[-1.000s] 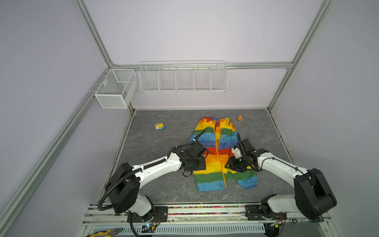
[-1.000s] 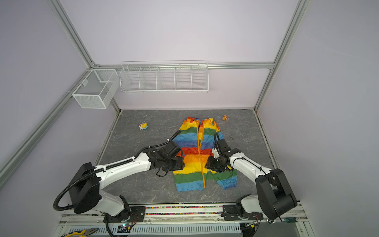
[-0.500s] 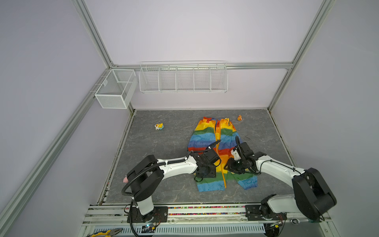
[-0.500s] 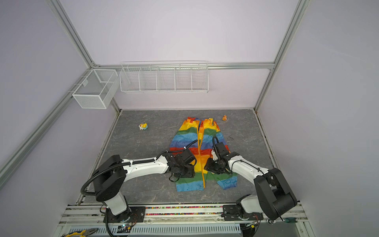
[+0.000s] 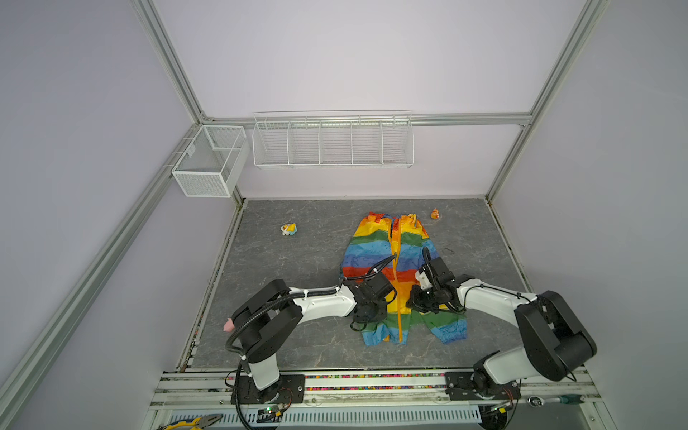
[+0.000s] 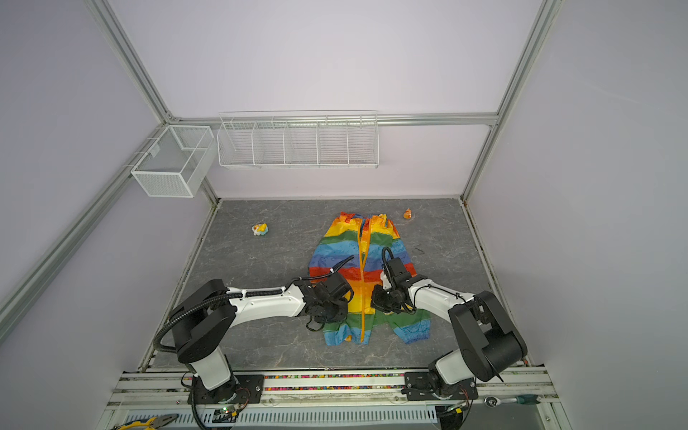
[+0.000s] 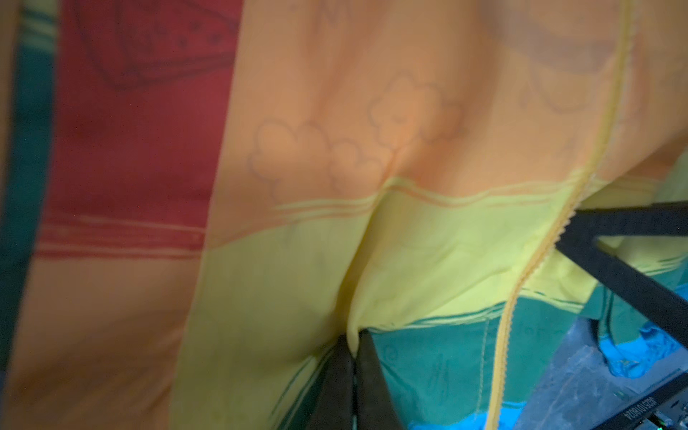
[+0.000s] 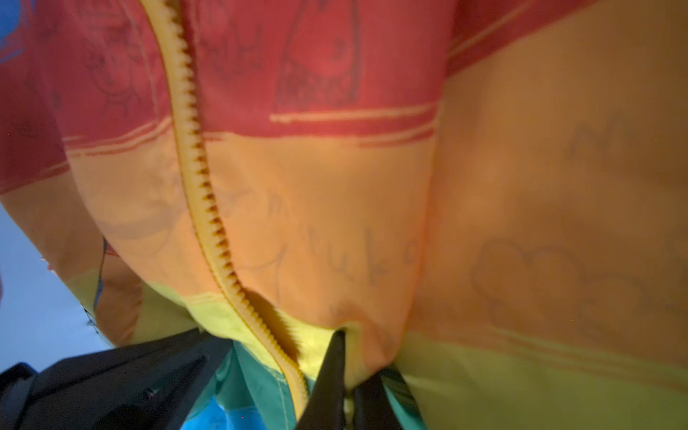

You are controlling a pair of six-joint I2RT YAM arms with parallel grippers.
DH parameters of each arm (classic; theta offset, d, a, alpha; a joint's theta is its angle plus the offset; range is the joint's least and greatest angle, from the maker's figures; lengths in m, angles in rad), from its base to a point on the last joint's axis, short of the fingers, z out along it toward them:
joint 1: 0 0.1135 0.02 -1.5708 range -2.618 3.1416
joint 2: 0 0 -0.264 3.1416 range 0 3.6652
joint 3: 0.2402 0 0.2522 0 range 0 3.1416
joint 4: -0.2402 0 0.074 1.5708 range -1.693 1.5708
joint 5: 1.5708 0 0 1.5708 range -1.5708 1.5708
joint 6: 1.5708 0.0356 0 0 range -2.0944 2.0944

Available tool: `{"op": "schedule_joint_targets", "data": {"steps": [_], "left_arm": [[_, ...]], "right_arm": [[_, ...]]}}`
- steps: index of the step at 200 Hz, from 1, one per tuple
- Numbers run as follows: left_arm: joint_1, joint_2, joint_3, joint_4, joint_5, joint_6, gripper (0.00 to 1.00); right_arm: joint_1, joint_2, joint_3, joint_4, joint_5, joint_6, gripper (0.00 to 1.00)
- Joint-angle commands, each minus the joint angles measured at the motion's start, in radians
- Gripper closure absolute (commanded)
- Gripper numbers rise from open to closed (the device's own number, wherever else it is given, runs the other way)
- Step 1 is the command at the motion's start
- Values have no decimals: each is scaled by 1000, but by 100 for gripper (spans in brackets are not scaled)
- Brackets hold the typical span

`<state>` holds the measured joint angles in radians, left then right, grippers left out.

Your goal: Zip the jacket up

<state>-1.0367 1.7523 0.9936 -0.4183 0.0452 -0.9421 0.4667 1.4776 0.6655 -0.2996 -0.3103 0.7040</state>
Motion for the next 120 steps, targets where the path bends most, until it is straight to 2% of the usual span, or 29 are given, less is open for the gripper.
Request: {"op": "schedule_joint_targets", "data": {"steps": [1, 83, 120], "left_arm": [[59, -19, -75, -119, -86, 12, 100], [113, -64, -12, -291, -184, 96, 100], [128, -76, -39, -276, -169, 103, 100]], "right_arm": [[-5, -56, 39, -97, 69, -27, 93], [-64, -89, 73, -179, 85, -84, 93], [-83, -84, 71, -183, 66, -103, 93]]}}
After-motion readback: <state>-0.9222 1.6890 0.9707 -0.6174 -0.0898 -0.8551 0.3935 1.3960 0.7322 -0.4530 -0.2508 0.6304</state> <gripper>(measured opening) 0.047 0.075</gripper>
